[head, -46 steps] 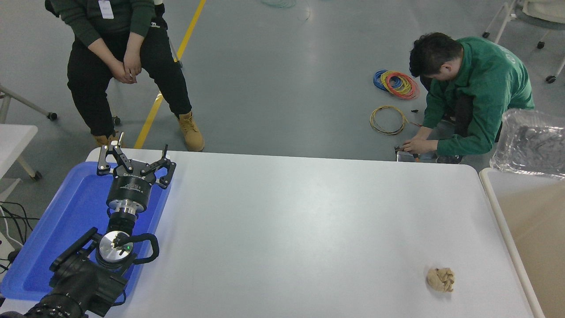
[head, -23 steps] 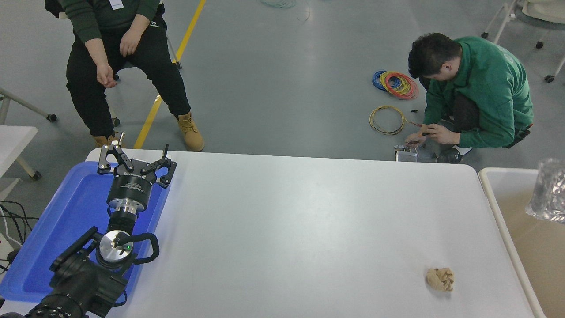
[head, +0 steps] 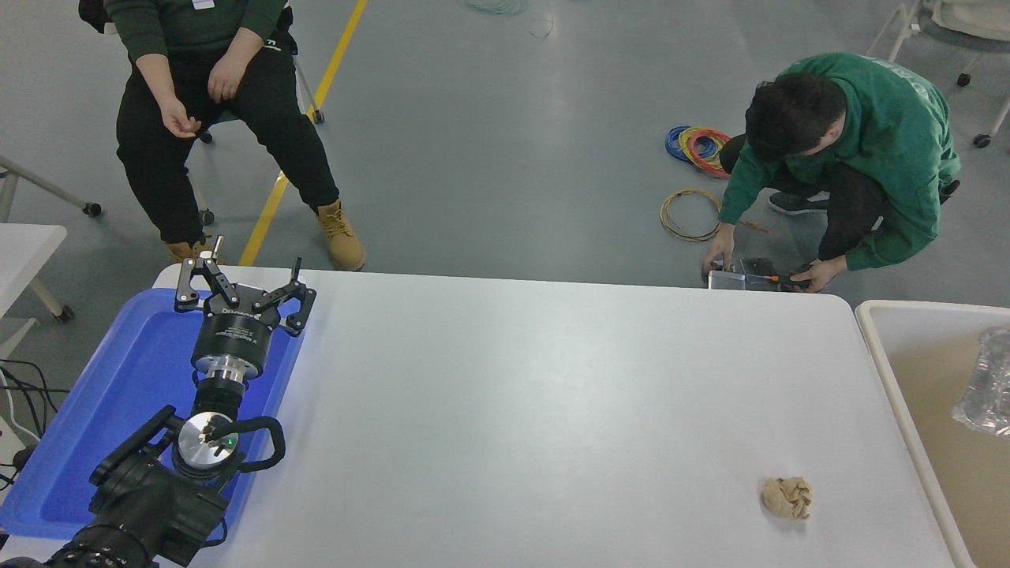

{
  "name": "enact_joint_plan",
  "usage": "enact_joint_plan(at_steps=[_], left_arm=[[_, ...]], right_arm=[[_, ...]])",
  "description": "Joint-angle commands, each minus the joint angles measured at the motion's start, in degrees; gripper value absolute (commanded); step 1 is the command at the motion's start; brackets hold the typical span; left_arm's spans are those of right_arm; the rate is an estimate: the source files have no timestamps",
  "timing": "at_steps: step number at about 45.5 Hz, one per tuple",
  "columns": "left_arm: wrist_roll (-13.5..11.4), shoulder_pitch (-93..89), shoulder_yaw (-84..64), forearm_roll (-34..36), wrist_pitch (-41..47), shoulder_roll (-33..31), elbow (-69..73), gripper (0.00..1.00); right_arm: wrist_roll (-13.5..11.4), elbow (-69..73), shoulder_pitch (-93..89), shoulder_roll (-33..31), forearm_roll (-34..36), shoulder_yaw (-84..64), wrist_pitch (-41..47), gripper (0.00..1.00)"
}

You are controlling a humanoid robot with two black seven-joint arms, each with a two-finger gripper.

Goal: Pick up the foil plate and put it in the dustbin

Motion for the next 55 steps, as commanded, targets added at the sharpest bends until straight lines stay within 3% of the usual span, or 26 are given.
enact_joint_plan(at_steps=[1, 14, 15, 18, 20, 24, 26, 27, 40, 55], left_arm=[[0.0, 0.0, 0.0, 0.0, 0.0, 0.0, 0.0, 1.00], [0.0, 0.0, 0.0, 0.0, 0.0, 0.0, 0.0, 1.00], [0.0, 0.0, 0.0, 0.0, 0.0, 0.0, 0.0, 1.00], [0.0, 0.0, 0.0, 0.0, 0.0, 0.0, 0.0, 1.00], [0.0, 0.0, 0.0, 0.0, 0.0, 0.0, 0.0, 1.00], [0.0, 0.0, 0.0, 0.0, 0.0, 0.1, 0.0, 1.00], [0.0, 0.0, 0.0, 0.0, 0.0, 0.1, 0.0, 1.00], [0.0, 0.0, 0.0, 0.0, 0.0, 0.0, 0.0, 1.00], [0.0, 0.0, 0.0, 0.0, 0.0, 0.0, 0.0, 1.00], [0.0, 0.0, 0.0, 0.0, 0.0, 0.0, 0.0, 1.00]], right_arm=[[-0.2, -0.2, -1.5, 1.7, -0.1, 0.7, -1.1, 0.00], [-0.8, -0.2, -1.7, 2.1, 0.2, 0.7, -1.2, 0.00], [-0.8, -0.2, -1.6, 2.0, 0.2, 0.7, -1.2, 0.04], [-0.8, -0.2, -1.6, 1.9, 0.2, 1.2, -1.2, 0.18], [-0.7, -0.2, -1.7, 1.8, 0.3, 1.5, -1.3, 0.35], [-0.7, -0.2, -1.6, 1.9, 0.3, 1.7, -1.8, 0.58], [-0.7, -0.2, -1.4, 1.9, 0.2, 1.7, -2.4, 0.81], [-0.7, -0.1, -1.1, 1.9, 0.2, 1.7, -3.1, 1.00], [-0.7, 1.0, 4.4, 1.9, 0.2, 1.2, -2.6, 1.00], [-0.6, 5.2, 23.6, 1.4, -0.7, 0.5, -2.1, 1.00]])
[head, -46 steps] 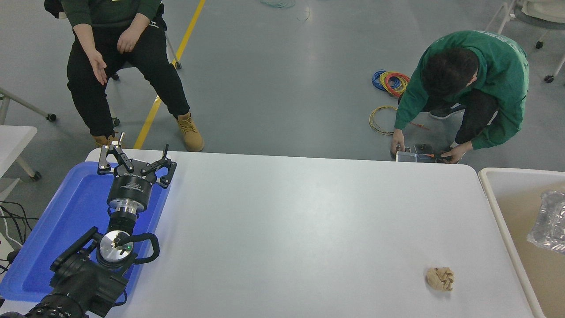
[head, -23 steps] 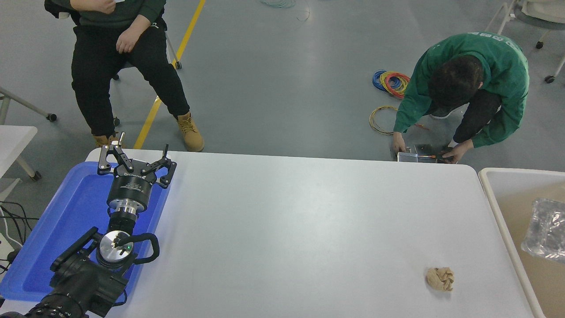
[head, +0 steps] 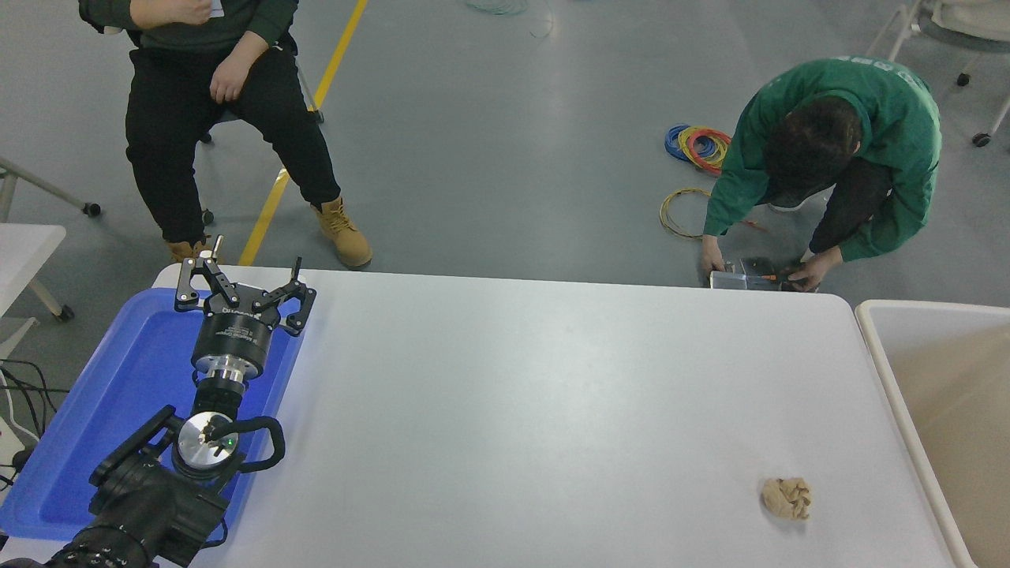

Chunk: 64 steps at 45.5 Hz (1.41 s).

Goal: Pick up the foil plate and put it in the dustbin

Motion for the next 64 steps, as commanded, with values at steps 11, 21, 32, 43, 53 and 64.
enact_joint_plan(at_steps=[11, 21, 32, 43, 53, 64], left_arm=[[0.0, 0.0, 0.0, 0.0, 0.0, 0.0, 0.0, 1.00], [0.1, 0.0, 0.0, 0.0, -0.1, 0.0, 0.0, 1.00], [0.1, 0.0, 0.0, 0.0, -0.1, 0.1, 0.0, 1.00], [0.1, 0.0, 0.0, 0.0, 0.0, 0.0, 0.0, 1.00], [0.1, 0.0, 0.0, 0.0, -0.1, 0.1, 0.0, 1.00], [0.1, 0.0, 0.0, 0.0, -0.1, 0.1, 0.0, 1.00]], right_arm=[[0.1, 21.2, 34.0, 0.4, -1.5, -8.2, 0.4, 1.00], [0.0, 37.5, 47.9, 2.6, -1.5, -10.3, 0.4, 1.00], [0.0, 46.0, 57.6, 5.4, -1.5, -10.5, 6.7, 1.00], [0.0, 50.4, 64.9, 7.6, -1.4, -10.4, 20.7, 1.00], [0.0, 59.7, 71.3, 10.0, -1.5, -10.5, 27.1, 1.00], [0.0, 69.0, 75.4, 12.0, -1.5, -10.4, 30.9, 1.00]])
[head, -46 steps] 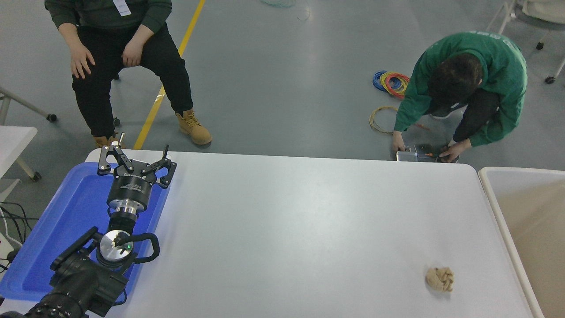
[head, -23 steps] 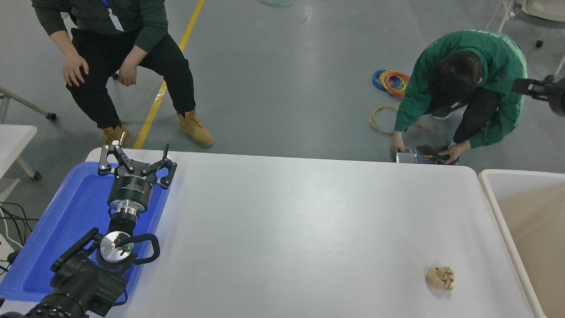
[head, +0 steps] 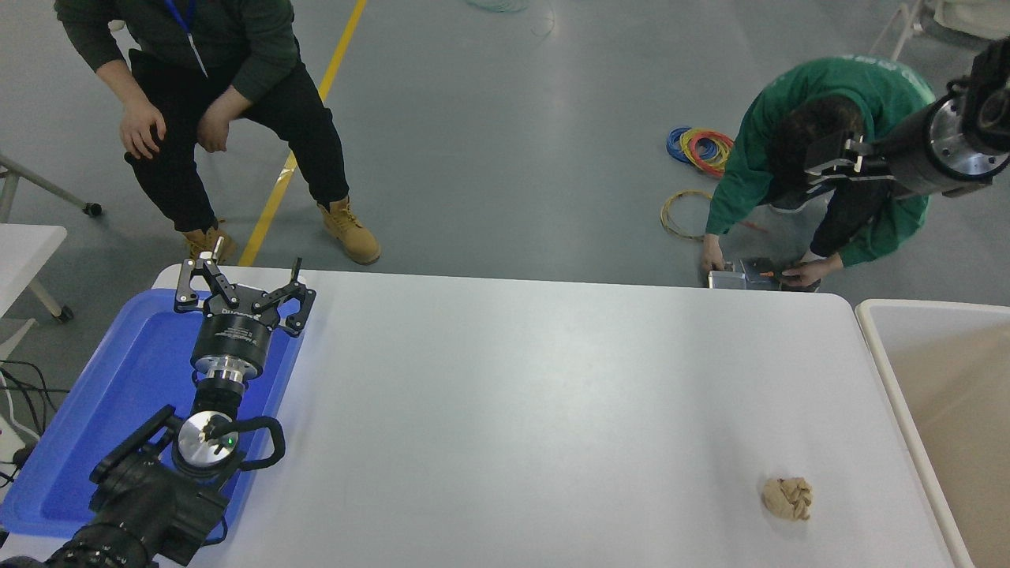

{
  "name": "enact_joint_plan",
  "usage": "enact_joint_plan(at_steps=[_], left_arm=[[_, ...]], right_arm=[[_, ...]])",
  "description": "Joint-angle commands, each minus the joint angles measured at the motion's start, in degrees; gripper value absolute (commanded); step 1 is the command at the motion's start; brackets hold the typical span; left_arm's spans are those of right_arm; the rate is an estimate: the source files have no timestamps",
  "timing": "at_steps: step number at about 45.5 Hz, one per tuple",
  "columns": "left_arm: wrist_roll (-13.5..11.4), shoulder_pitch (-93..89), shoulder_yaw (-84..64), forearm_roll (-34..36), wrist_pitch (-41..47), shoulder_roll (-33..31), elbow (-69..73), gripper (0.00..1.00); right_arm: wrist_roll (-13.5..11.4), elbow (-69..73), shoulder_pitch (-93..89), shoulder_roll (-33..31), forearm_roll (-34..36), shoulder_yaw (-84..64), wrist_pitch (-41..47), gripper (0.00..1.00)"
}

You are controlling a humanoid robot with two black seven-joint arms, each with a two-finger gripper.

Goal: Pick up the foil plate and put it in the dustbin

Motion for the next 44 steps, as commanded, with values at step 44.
enact_joint_plan(at_steps=[44], left_arm=[[0.0, 0.0, 0.0, 0.0, 0.0, 0.1, 0.0, 1.00]], right_arm=[[-0.1, 15.8, 13.4, 5.0, 0.2, 0.9, 18.8, 1.00]])
